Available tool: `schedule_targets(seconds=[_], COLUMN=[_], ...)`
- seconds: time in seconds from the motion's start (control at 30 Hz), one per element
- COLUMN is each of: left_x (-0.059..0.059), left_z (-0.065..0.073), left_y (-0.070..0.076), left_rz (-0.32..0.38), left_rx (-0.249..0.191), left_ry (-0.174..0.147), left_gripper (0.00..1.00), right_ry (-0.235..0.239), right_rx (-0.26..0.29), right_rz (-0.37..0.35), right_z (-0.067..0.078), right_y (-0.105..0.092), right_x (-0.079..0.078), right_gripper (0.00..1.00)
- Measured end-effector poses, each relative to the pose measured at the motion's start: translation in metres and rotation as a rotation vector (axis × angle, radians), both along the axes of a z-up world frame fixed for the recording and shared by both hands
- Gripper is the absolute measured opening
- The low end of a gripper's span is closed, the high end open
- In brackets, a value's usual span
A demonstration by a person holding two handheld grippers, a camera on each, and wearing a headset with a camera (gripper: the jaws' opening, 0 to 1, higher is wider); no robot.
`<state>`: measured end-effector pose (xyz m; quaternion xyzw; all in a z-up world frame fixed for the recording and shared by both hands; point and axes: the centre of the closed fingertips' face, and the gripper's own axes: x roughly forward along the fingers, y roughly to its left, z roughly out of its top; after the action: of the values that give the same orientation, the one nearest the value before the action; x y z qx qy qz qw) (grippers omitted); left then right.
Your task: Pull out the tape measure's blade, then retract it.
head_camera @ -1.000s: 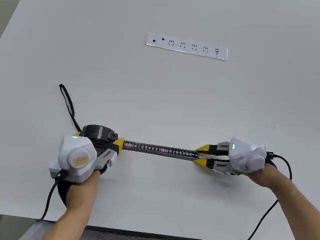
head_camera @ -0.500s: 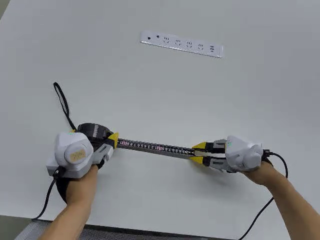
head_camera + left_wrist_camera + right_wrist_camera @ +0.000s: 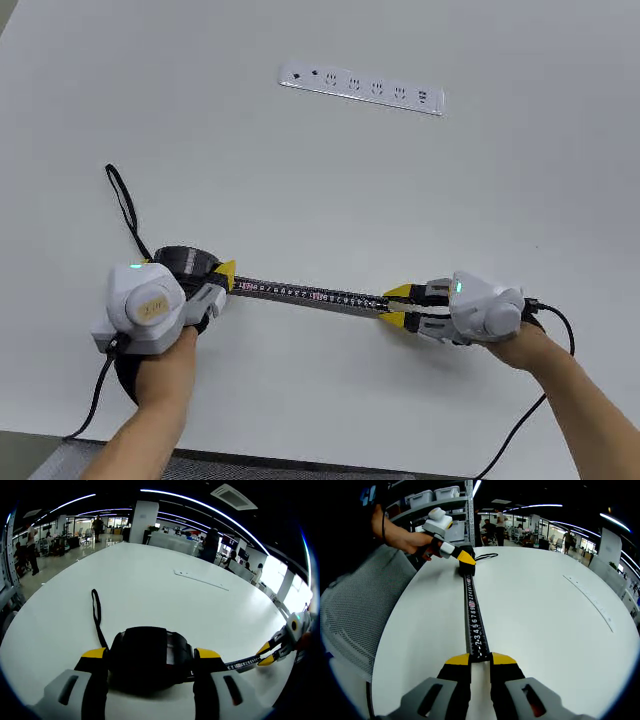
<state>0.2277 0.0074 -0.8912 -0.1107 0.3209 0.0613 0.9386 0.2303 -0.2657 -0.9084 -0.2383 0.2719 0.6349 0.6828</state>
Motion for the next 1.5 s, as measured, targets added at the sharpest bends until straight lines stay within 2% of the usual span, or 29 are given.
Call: schedule_targets(seconds=[0.23,0.43,0.6,1.5], left_x=[0.000,-0.001,-0.001,-0.001], left_z=[0.000,-0.001,-0.002,-0.003], left_y=[0.000,-0.001,0.000,-0.001], left_rz=[-0.001,-0.010,-0.014,-0.019], left_rx=[0.007,0.033,0.042,0.040], left_ry=[0.011,0.024,0.038,0.035], left_gripper=[0.66,0.66,0.66,0.65], right_ry=[0.001,-0.001,0.000,-0.004], right_rx=[0.001,0.005,0.019,0.030], right_rz=[-0.004,-0.004,0.002,0.014], right_z=[0.000,0.001,0.004,0.007], right_y=[0.000,0.000,0.007,0.016], right_x=[0.000,0.001,0.000,0.002], right_gripper=[0.12,0.12,0.12,0.12])
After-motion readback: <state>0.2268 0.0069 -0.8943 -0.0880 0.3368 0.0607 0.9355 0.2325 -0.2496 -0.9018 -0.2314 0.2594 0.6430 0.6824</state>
